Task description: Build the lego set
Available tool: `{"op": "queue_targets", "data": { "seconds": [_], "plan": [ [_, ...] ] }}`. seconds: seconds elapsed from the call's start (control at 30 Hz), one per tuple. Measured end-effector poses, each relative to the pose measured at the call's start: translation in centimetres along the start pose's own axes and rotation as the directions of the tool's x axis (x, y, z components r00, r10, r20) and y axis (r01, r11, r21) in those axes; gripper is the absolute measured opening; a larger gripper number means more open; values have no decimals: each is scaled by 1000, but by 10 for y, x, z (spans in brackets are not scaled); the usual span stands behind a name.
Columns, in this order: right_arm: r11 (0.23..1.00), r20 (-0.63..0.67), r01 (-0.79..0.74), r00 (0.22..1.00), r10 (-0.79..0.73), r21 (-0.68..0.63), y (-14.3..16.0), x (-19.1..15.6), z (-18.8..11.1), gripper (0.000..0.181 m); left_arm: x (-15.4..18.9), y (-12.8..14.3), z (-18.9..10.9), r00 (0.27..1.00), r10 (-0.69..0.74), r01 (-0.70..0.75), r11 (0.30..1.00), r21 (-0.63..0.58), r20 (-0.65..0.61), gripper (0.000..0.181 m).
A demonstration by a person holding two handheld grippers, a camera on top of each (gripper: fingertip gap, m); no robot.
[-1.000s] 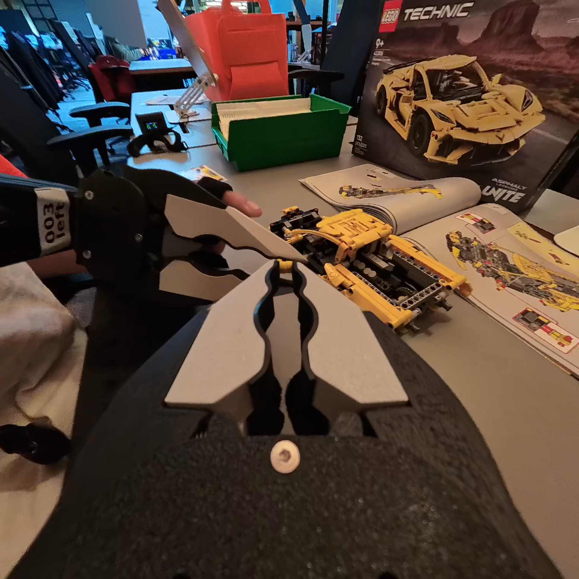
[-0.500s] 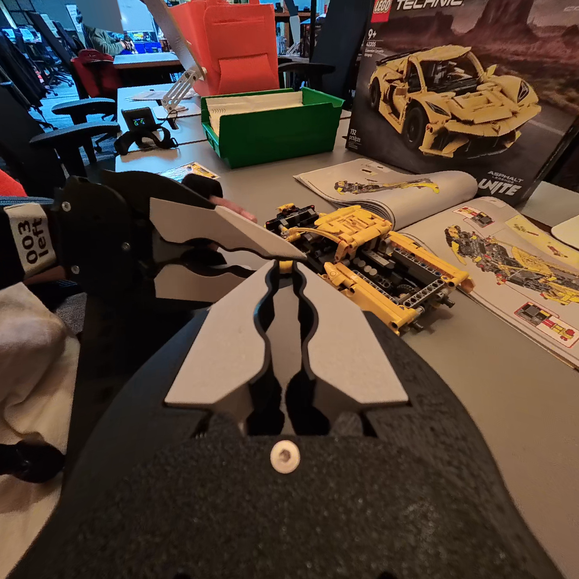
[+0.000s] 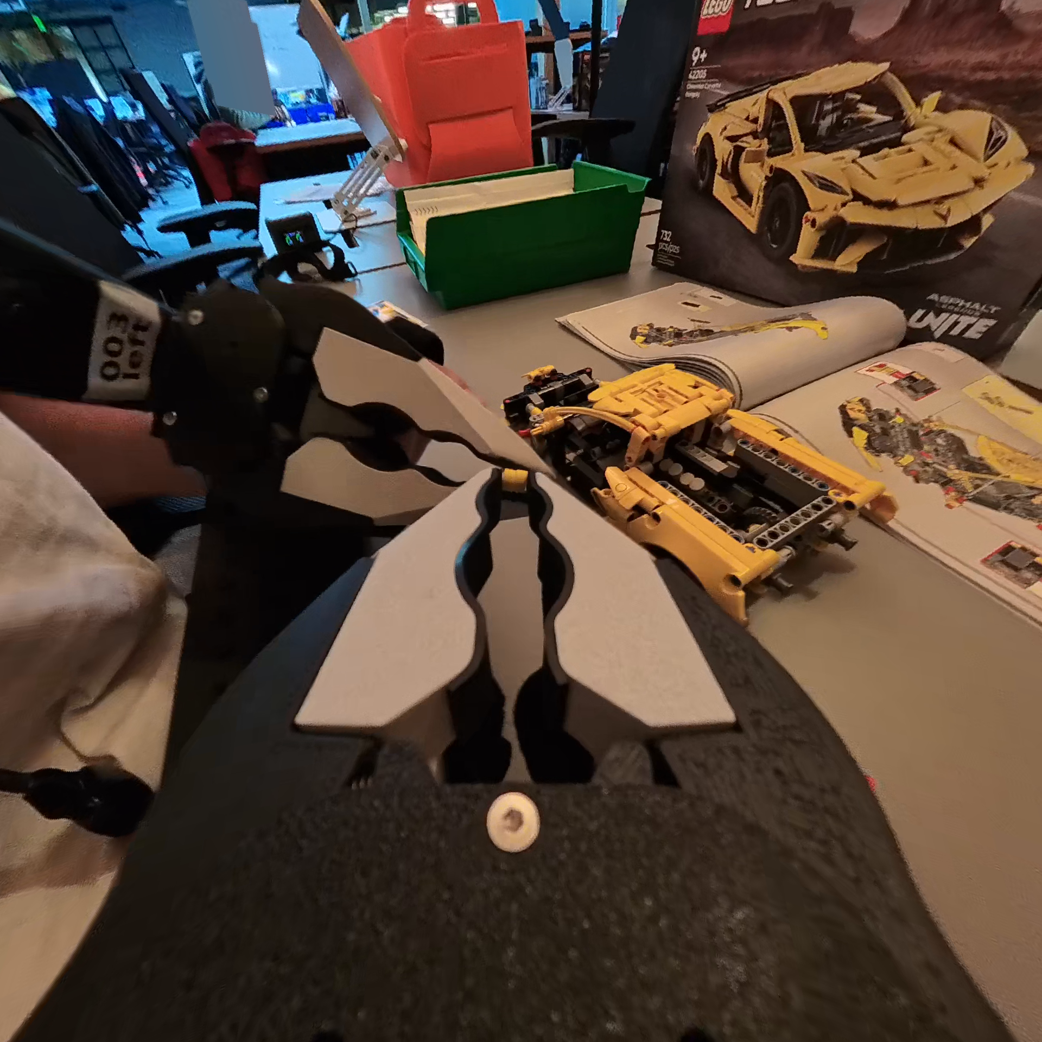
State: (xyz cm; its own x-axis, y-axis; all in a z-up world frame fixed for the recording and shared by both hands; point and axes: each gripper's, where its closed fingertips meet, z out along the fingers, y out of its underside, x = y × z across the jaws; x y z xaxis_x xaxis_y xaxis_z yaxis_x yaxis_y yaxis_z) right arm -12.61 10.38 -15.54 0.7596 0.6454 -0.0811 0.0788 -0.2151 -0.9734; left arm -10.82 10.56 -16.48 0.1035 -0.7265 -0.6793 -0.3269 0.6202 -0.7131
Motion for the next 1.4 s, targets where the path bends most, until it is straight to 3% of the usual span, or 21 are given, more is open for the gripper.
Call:
{"op": "queue_targets", "data": {
  "seconds": [0.13,0.3,0.43,0.6,0.9,1.0,1.13,1.2,1.4],
  "plan": [
    [998,30,-49,998,47,43,-4,-2,-2,7,2,-5,-2,979,-176,181,983,37,-106,6],
    [998,110,-4,994,-3,63,-11,-8,-8,10,3,-12,-6,955,-236,253,964,81,-178,6],
    [986,174,164,970,-167,28,-19,-9,-18,13,7,-16,-10,924,-287,320,942,100,-252,6],
    [910,269,405,889,-370,-87,-12,-16,-17,11,13,-20,-13,902,-304,350,930,108,-307,6],
    [825,389,545,800,-457,-151,-1,-19,-16,6,21,-17,-11,899,-287,329,941,79,-331,6],
    [837,384,510,826,-414,-195,1,-15,-14,10,19,-11,-8,915,-275,303,951,53,-294,6],
    [912,260,299,938,-228,-281,3,0,-8,15,11,-2,-3,955,-227,235,972,22,-193,6],
    [949,238,182,964,-121,-256,3,-3,-7,23,10,-1,-2,961,-219,224,974,14,-172,6],
    [977,155,-15,987,50,-215,7,-2,-3,17,2,4,0,983,-162,162,987,-15,-89,6]
  ]
}}
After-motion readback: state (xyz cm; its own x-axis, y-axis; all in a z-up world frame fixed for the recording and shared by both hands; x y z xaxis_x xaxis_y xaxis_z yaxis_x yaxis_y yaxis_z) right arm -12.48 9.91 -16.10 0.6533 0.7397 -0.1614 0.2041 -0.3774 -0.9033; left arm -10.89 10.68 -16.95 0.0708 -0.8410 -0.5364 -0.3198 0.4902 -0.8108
